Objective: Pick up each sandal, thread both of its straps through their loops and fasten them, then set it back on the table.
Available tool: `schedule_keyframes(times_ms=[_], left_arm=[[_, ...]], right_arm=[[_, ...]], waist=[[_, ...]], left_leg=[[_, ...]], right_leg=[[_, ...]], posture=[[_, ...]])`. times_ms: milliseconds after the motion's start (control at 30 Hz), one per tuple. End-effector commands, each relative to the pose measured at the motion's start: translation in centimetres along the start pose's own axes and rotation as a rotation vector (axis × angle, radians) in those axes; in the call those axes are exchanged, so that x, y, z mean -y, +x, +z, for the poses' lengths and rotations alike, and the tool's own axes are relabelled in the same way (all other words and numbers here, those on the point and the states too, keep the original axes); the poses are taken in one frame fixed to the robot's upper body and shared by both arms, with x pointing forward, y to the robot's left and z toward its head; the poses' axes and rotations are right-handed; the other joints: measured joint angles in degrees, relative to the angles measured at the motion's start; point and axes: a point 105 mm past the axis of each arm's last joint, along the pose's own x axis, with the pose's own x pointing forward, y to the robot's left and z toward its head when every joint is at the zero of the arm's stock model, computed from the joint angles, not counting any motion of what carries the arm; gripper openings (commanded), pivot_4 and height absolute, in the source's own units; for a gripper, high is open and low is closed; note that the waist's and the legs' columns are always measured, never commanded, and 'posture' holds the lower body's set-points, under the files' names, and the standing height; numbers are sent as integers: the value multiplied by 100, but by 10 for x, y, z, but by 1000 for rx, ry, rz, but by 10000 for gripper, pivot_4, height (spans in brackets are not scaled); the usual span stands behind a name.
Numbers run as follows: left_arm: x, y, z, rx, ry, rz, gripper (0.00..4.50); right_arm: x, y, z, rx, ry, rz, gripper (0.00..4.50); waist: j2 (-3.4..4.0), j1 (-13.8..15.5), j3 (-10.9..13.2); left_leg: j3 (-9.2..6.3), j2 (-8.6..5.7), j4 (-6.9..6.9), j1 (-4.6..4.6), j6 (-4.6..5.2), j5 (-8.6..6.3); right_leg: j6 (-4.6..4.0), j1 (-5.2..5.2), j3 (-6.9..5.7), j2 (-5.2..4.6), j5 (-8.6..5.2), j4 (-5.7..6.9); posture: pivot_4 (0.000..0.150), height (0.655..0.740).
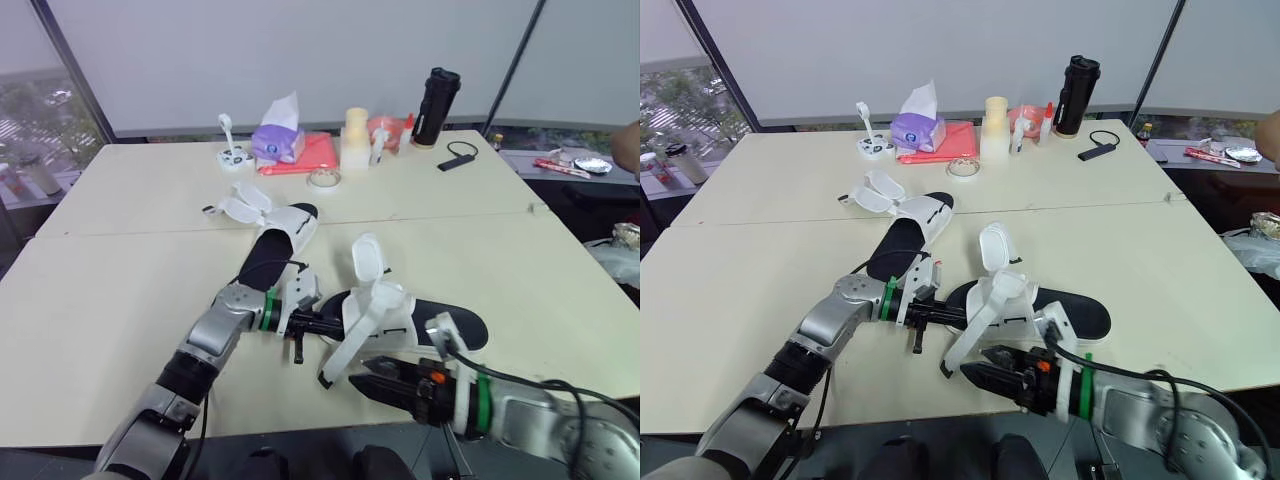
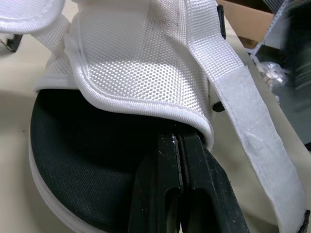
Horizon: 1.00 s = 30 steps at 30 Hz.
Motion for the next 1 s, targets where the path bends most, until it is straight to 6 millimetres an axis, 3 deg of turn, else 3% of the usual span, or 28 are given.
schedule_keyframes(times_ms=[33, 333, 433, 567, 600, 767, 933, 1000], left_arm=[[1, -1, 5, 14, 16, 6, 0], [0, -2, 5, 14, 13, 16, 0], [1, -1, 4, 16, 11, 15, 0], [1, 0, 5, 21, 10, 15, 0], [1, 0, 5, 21, 11, 15, 0], [0, 1, 6, 24, 12, 21, 0], [1, -1, 5, 20, 12, 19, 0], [1, -1, 4, 18, 14, 18, 0]], right_arm=[[-2, 10, 2, 10, 2, 29, 33743], [4, 21, -2, 18, 34, 21, 33743], [10, 25, 5, 85, 77, 3, 25142], [15, 25, 6, 108, 71, -26, 4028], [16, 25, 6, 111, 74, -32, 536], [13, 20, 4, 110, 69, -25, 536], [-9, -23, 41, 107, -28, 125, 536], [-9, -38, 63, 103, -119, 122, 536]], waist=[[0, 1, 0], [1, -3, -1], [1, -3, -1], [1, -2, -1], [1, -2, -1], [1, -1, -1], [1, -3, 0], [2, -14, 0]], left_leg=[[-1, 0, 0, -4, 0, 0], [-2, 0, 0, -15, 0, 0], [-2, 0, 0, -14, 0, 0], [-1, 0, 0, -16, 0, 0], [-1, 0, 0, -16, 0, 0], [-1, -1, -1, -16, 0, 0], [2, -4, 2, -21, 0, 0], [1, -4, 3, -19, 0, 0]], right_leg=[[0, -4, -1, 0, 0, 0], [1, -13, -2, -1, 0, 0], [1, -13, -2, -1, 0, 0], [1, -13, -2, -2, 0, 0], [1, -13, -2, -2, 0, 0], [1, -15, -2, -2, 0, 0], [2, -17, 1, -7, 0, -1], [2, -15, 0, -5, 0, -1]], posture=[[1500, 7400], [1500, 7400], [1500, 7400], [1500, 7400], [1500, 7400], [1500, 7400], [1500, 7400], [1500, 7400]])
